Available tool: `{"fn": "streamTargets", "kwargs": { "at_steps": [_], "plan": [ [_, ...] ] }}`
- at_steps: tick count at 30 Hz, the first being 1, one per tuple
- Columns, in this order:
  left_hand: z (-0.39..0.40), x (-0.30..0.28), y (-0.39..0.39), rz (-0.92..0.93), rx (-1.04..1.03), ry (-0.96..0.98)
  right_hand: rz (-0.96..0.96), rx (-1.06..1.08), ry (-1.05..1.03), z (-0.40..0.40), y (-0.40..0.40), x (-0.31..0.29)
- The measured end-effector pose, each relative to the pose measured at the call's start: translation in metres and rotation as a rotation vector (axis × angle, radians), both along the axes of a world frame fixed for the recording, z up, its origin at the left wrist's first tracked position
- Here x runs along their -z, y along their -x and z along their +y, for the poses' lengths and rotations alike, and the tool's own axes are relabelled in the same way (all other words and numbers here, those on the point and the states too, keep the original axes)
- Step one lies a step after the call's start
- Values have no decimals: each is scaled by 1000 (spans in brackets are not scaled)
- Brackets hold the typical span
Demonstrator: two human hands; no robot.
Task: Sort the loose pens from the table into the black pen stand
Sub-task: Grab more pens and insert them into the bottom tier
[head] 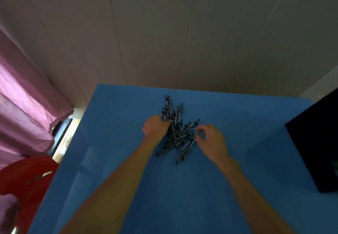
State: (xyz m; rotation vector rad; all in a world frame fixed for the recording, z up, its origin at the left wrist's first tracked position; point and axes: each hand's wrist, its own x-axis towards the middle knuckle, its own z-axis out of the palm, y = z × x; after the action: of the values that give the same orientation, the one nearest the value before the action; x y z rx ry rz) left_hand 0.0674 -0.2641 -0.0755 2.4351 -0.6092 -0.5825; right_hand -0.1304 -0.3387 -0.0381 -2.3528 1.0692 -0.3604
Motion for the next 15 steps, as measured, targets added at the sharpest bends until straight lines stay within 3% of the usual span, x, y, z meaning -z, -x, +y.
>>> {"fn": "streamTargets", "kwargs": {
  "at_steps": [10, 15],
  "plan": [
    [2, -9, 1, -148, 88, -141, 13, -9, 3, -3, 2, 1],
    [14, -4, -5, -60, 64, -86, 12, -21, -3, -3, -4, 2]
  ]
}}
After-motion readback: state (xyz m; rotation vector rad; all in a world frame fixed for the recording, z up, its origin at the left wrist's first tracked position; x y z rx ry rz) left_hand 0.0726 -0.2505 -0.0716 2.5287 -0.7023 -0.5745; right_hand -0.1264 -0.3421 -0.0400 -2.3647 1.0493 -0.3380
